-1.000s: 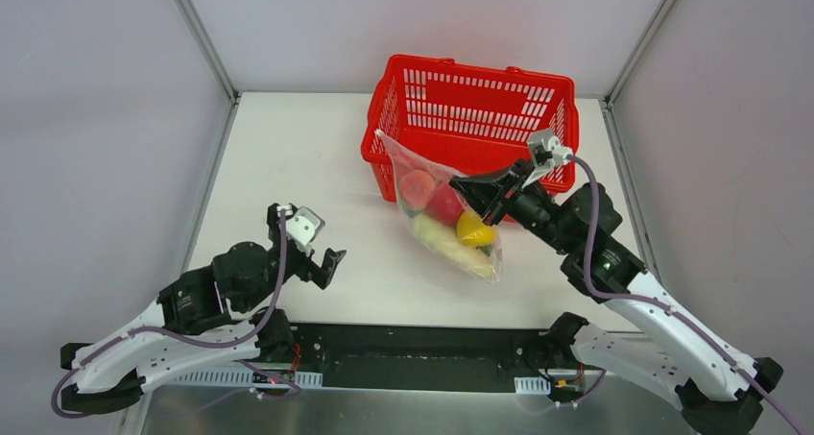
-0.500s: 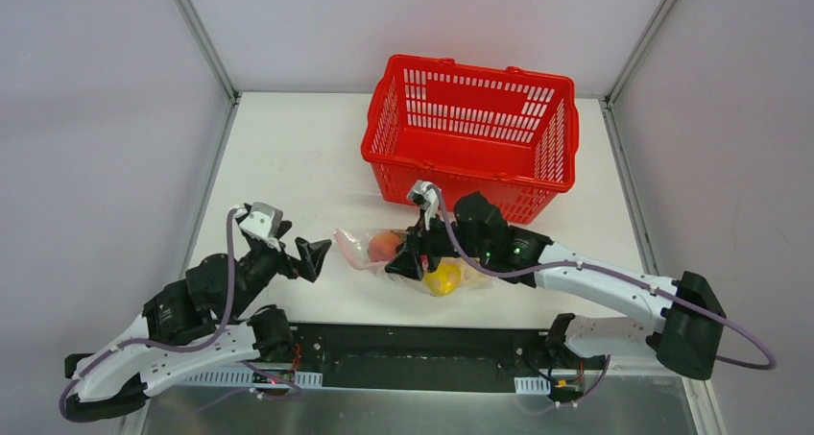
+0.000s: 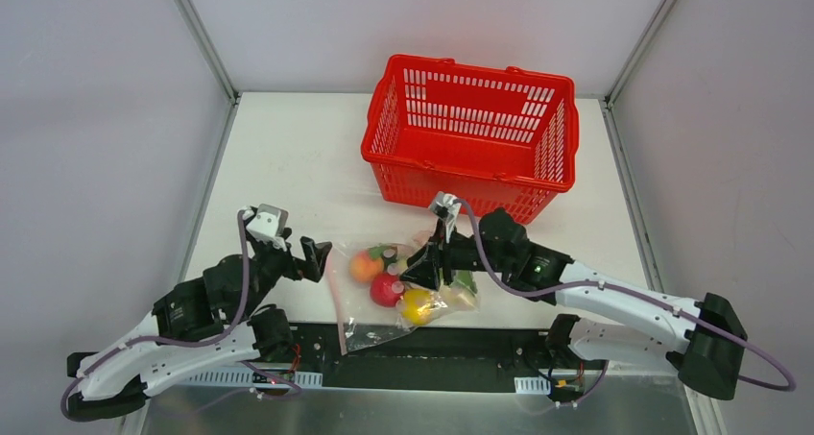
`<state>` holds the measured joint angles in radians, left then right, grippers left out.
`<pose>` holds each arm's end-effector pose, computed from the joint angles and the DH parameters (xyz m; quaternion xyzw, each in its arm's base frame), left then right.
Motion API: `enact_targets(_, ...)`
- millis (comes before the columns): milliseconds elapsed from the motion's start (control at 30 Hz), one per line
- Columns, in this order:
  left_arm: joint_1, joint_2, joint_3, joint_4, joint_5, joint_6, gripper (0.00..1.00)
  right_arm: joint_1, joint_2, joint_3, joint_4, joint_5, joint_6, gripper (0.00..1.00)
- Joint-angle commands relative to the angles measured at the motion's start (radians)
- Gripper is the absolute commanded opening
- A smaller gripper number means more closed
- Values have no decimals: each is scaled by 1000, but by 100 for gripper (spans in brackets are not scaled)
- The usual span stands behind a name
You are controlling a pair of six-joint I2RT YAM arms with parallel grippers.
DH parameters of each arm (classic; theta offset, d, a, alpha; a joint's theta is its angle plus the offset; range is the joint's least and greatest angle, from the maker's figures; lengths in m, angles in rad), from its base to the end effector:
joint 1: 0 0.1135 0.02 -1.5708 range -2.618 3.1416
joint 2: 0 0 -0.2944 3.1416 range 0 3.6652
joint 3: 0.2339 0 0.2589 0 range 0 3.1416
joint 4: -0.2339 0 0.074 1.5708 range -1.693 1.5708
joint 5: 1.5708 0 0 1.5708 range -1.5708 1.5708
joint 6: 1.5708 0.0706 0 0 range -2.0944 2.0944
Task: Place the food in the zip-top bag and seal the zipper
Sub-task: Place the zipper food storage bag at the center of the board.
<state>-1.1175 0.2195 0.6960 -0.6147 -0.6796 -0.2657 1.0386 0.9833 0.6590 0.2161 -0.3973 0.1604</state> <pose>0.0647 -0.0315 0.3287 0.0945 0.7380 -0.2012 0.6371 0.1048 0.2318 0.3201 -0.4295 0.6044 0.4907 0.4577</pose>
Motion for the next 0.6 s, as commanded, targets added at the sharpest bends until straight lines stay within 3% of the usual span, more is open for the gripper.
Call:
enact_targets(0,7,68,-5,1,38,-57,99,9,70,-56,-81,71,72,41)
enact_targets(67,6,92,-11,10,49,-67,99,23,121,-99,-75,116,108,36)
enact_targets(200,6,128,-32,47,58,-86,99,44,197,-137,-55,239,143,36)
enact_targets(367,6,180,-38,62,50,-105,99,48,224,-82,-71,325,124,47)
enact_targets(567,7,218,-58,72,2,-132,99,47,63,-41,-12,356,66,59)
